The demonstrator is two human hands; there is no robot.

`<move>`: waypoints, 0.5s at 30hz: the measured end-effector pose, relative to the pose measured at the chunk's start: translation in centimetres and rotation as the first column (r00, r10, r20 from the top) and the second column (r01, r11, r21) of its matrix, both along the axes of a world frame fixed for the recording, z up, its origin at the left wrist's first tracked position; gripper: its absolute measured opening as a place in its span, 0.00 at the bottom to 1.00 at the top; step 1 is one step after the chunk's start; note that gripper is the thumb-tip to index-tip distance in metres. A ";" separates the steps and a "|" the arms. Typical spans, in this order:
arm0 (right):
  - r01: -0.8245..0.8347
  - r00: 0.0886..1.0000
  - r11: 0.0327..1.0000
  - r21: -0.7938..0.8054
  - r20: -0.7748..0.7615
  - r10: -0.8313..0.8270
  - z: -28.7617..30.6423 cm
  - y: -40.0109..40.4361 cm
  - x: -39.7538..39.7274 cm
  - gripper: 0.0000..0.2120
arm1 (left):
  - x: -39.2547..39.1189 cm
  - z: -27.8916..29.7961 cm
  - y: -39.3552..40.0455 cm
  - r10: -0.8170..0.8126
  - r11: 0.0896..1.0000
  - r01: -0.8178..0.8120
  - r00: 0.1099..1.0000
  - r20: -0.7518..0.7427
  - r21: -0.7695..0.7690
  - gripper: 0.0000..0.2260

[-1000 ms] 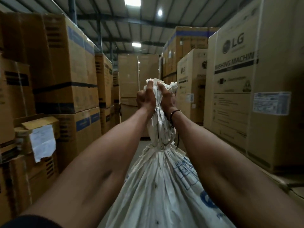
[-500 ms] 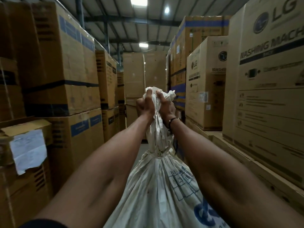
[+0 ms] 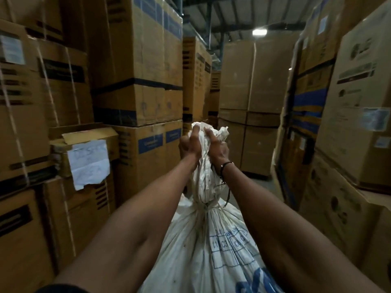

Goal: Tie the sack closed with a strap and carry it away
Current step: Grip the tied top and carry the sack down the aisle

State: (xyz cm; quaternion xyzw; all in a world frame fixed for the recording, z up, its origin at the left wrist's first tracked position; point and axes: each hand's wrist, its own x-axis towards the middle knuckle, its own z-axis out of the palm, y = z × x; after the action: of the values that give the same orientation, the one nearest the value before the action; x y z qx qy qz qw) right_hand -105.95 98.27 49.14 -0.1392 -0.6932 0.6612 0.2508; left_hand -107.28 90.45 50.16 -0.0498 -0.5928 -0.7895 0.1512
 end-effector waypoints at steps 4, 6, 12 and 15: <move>-0.099 0.995 0.994 0.038 0.017 0.098 -4.2 1.2 -7.3 0.34 | -8.1 -4.9 0.8 0.065 0.998 -0.064 0.997 0.047 -0.030 0.18; -0.135 0.990 0.990 0.041 0.042 0.134 -6.6 1.8 -11.0 0.32 | -11.8 -7.6 0.9 0.075 0.996 -0.072 0.996 0.054 -0.050 0.19; -0.262 0.959 0.965 0.001 0.110 0.260 -12.3 2.3 -20.3 0.30 | -21.2 -13.7 0.8 0.135 0.986 -0.121 0.982 0.129 -0.111 0.25; -0.313 0.940 0.950 -0.015 0.140 0.312 -15.0 1.6 -24.6 0.25 | -25.6 -16.8 -0.3 0.180 0.979 -0.157 0.965 0.192 -0.128 0.28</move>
State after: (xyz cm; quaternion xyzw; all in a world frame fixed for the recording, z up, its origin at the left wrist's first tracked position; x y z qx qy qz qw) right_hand -130.55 99.86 34.19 -0.0729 -0.7249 0.6786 0.0935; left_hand -132.87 90.12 33.39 0.0733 -0.6503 -0.7404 0.1536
